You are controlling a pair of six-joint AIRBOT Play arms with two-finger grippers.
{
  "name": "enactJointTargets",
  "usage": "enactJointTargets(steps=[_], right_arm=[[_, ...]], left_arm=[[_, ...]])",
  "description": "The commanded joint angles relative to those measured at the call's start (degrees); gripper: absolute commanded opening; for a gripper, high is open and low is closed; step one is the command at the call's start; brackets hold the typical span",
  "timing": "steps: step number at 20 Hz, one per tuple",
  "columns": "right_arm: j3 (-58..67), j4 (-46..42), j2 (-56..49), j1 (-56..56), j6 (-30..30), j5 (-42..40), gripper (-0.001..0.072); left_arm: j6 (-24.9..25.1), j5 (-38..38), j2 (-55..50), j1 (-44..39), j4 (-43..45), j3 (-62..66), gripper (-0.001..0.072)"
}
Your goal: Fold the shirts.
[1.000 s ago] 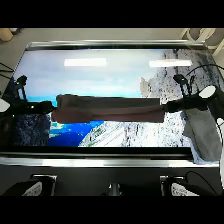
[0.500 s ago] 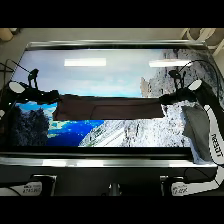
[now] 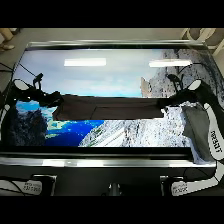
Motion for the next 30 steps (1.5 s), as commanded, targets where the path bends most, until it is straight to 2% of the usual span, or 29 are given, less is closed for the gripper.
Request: enactJointTargets(steps=[1,4,8,16,17,18,19,20,21,22,24,27,30], right_arm=[[0.7,5.86,1.84,-6.49,-1.57,1.57,0.0677],[0.7,11.93,-1.53,-10.86,0.63,2.49,0.0677],[0.7,18.88,-7.39,-9.73,1.01,2.51,0.0677],[0.7,16.81,-11.54,-3.48,1.4,6.58,0.0669],[0.7,16.41,-11.61,-2.36,1.4,6.56,0.062],[0.72,16.35,-11.54,-1.55,1.38,6.56,0.0434],[0.72,17.59,-11.37,-1.25,1.33,6.71,0.0118],[0.79,19.43,-10.75,-1.29,0.52,7.32,0.0023],[1.01,21.55,-9.44,-1.29,-2.27,7.87,0.0024],[1.27,22.95,-7.56,-1.29,-3.56,8.52,0.0024],[1.25,24.11,-2.12,-1.27,-3.78,10.49,0.0024],[1.25,24.06,6.69,-1.22,-3.13,14.19,0.0023],[1.25,23.82,14.29,-1.22,-0.59,17.77,0.0024]], left_arm=[[1.07,-5.27,1.6,0.83,-0.11,5.18,0.0471],[1.07,-5.05,5.46,-0.76,-0.09,5.95,0.0471],[1.09,-5.05,8.52,-5.4,-0.07,5.95,0.0465],[1.05,-3.69,8.79,-13.05,-0.07,5.88,0.0462],[1.05,-2.84,8.7,-13.86,-0.07,5.86,0.0462],[1.05,-1.88,8.55,-14.6,-0.07,5.84,0.0462],[1.03,-0.83,8.15,-15.63,-0.09,5.84,0.046],[1.03,-0.04,7.56,-16.79,-0.11,5.84,0.0392],[1.05,0.15,6.6,-18.27,-0.09,5.84,0.0076],[1.05,0.33,5.46,-19.93,-0.07,5.84,0.0023],[1.01,1.75,2.32,-24.24,-0.11,5.84,0.0025],[-1.73,9.46,-3.87,-31.69,-1.62,5.86,0.0024],[-2.23,16.63,-9.88,-35.98,-13.79,5.9,0.0025]])
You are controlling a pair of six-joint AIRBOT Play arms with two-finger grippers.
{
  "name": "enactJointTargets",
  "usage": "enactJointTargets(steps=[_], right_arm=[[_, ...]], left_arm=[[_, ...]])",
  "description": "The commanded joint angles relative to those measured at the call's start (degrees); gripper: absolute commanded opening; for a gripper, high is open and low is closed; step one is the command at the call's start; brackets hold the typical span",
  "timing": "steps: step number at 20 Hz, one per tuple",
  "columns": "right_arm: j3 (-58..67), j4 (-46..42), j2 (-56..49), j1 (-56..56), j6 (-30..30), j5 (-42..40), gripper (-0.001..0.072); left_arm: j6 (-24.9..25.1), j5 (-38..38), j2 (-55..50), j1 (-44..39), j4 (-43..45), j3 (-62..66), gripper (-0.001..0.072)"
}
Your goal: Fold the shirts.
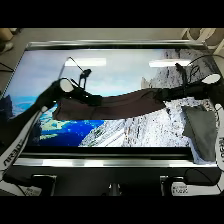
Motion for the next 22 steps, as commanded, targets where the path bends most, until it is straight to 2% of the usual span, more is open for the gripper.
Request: enactJointTargets(steps=[1,6,10,12,14,16,19,22], right_arm=[[0.07,0.57,9.31,0.02,3.23,4.61,0.0024],[0.07,0.66,18.99,0.02,6.97,7.74,0.0024],[0.07,0.74,23.45,0.02,8.2,6.78,0.0025],[0.07,1.7,23.34,0.02,8.35,5.33,0.0024],[0.07,5.99,22.53,0.02,8.17,2.16,0.0024],[0.07,9.77,20.44,2.4,7.04,-2.62,0.0024],[0.07,10.1,14.73,13.09,6.32,-11.91,0.0024],[0.07,14.32,5.7,25.05,3.87,-22.08,0.0024]], left_arm=[[-1.2,9.11,-6.97,-5.38,-13.51,0.04,0.0024],[-0.55,13.6,-13.73,-10.49,-32.46,0.04,0.0024],[11.47,17.05,-15.04,-15.74,-46.75,0.04,0.0023],[12.63,16.55,-13.55,-13.53,-44.74,0.02,0.0021],[12.35,16.48,-9.64,-8.26,-37.64,0.02,0.002],[8.81,15.69,-3.76,-0.92,-28.24,0.02,0.002],[6.47,14.14,7.23,11.02,-18.75,0.02,0.002],[6.56,10.88,18.73,21.62,-15.72,0.02,0.0021]])
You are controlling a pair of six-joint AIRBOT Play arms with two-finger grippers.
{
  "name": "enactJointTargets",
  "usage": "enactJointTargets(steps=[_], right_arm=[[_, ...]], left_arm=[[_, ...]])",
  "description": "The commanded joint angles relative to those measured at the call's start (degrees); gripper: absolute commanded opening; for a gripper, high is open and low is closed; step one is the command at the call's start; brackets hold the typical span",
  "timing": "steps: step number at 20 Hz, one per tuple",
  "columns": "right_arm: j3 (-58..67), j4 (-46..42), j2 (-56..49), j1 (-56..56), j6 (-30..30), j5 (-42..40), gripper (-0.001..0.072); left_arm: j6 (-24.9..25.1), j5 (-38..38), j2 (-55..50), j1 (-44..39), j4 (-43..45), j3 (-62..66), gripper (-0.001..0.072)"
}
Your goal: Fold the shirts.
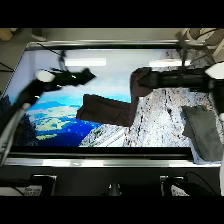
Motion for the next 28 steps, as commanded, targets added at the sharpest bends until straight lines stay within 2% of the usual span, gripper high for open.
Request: enactJointTargets(steps=[1,3,4,5,6,7,9,11,15,16,17,20,23,26,28], right_arm=[[0.04,6.16,-10.16,13.07,-3.89,-13.35,0.0025],[0.04,10.97,-17.77,20.35,-6.4,-19.71,0.0027],[0.04,13.53,-21.05,23.04,-6.86,-23.19,0.008],[0.04,16.96,-24.06,24.94,-7.61,-25.35,0.0356],[0.04,20.06,-26.08,25.44,-10.69,-24.94,0.0588],[0.04,21.05,-27.02,24.87,-13.99,-22.58,0.0653],[0.04,16.28,-26.32,20.76,-15.26,-14.93,0.0654],[0.04,5.88,-23.63,13.44,-8.55,-7.87,0.0652],[-0.42,-24.15,-18.1,-1.51,5.51,6.67,0.0651],[-1.84,-28.24,-18.05,-3.52,8.79,9.03,0.0649],[-4.28,-27.04,-18.05,-4.39,9.16,8.02,0.0648],[-10.56,-14.36,-19.82,-2.64,7.3,-1.95,0.0648],[-10.91,-10.86,-23.87,0.79,7.32,-5.11,0.0648],[-10.91,-5.9,-26.12,2.67,7.34,-7.52,0.062],[-10.91,-2.23,-26.56,3.28,6.05,-7.89,0.0549]], left_arm=[[-0.83,-4.15,12.92,11.93,6.08,0.02,0.0021],[-0.83,-5.55,18.82,14.95,6.08,0.0,0.0021],[-0.81,-5.64,21.24,15.26,6.29,0.0,0.0022],[-0.81,-5.75,23.21,15.17,6.91,0.0,0.0022],[-0.79,-6.25,24.65,14.91,7.56,0.0,0.0022],[-0.7,-7.26,25.64,14.82,8.37,0.0,0.0022],[-0.55,-10.27,26.67,14.84,10.8,0.0,0.0022],[-0.57,-13.31,26.67,14.84,13.88,-0.04,0.0022],[-0.57,-13.57,26.69,14.82,14.99,-2.43,0.0022],[-0.59,-13.57,26.69,14.82,14.97,-3.19,0.0022],[-0.59,-13.57,26.69,14.82,14.97,-3.91,0.0022],[-0.61,-13.6,26.67,14.82,14.73,-4.92,0.0023],[-0.61,-13.57,26.95,14.82,14.71,-4.92,0.0023],[-0.66,-13.55,27.06,14.82,14.4,-4.92,0.0023],[-0.61,-13.46,27.06,14.82,13.03,-4.92,0.0023]])
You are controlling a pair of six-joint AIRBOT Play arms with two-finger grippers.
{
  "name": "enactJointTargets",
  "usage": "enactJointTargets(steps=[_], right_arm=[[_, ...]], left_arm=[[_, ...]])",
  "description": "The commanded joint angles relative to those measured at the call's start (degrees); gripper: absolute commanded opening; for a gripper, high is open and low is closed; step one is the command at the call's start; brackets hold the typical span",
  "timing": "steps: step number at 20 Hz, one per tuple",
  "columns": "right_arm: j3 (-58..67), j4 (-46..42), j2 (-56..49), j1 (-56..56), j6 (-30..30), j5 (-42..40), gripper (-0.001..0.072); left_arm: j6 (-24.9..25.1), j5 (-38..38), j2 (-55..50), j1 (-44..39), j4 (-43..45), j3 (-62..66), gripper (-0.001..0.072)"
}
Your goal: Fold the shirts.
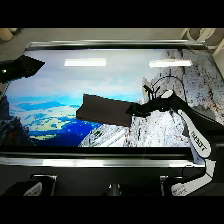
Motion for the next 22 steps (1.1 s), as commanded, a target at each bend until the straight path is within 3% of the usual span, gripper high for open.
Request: enactJointTargets(steps=[1,2,3,5,8,13,16,22], right_arm=[[-0.33,6.45,-1.38,1.22,-3.06,-1.95,0.0358],[-0.33,8.11,-1.38,1.05,-3.98,-0.79,0.0109],[-0.13,9.29,-1.31,0.57,-5.18,0.44,0.0027],[2.01,11.26,-0.48,-1.11,-12.79,4.11,0.0024],[8.37,9.79,3.56,-6.97,-14.73,8.94,0.0024],[20.57,-0.92,10.38,-23.87,-6.03,15.72,0.0023],[25.62,-4.63,12.35,-34.1,-4.46,21.94,0.0024],[29.46,-6.56,15.54,-50.18,-1.07,25.14,0.0024]], left_arm=[[0.02,0.17,0.04,0.02,-1.42,-0.07,0.0023],[0.02,0.44,0.04,0.02,-1.42,-0.09,0.0023],[0.02,0.72,0.04,0.02,-1.42,-0.11,0.0023],[0.02,1.05,0.04,0.02,-1.44,-0.11,0.0023],[0.09,1.03,0.04,0.02,-1.42,-0.11,0.0023],[1.38,1.03,0.04,0.02,-1.44,-0.11,0.0023],[1.38,1.03,0.04,0.02,-1.44,-0.11,0.0023],[1.57,1.03,0.02,0.02,-1.42,-0.13,0.0023]])
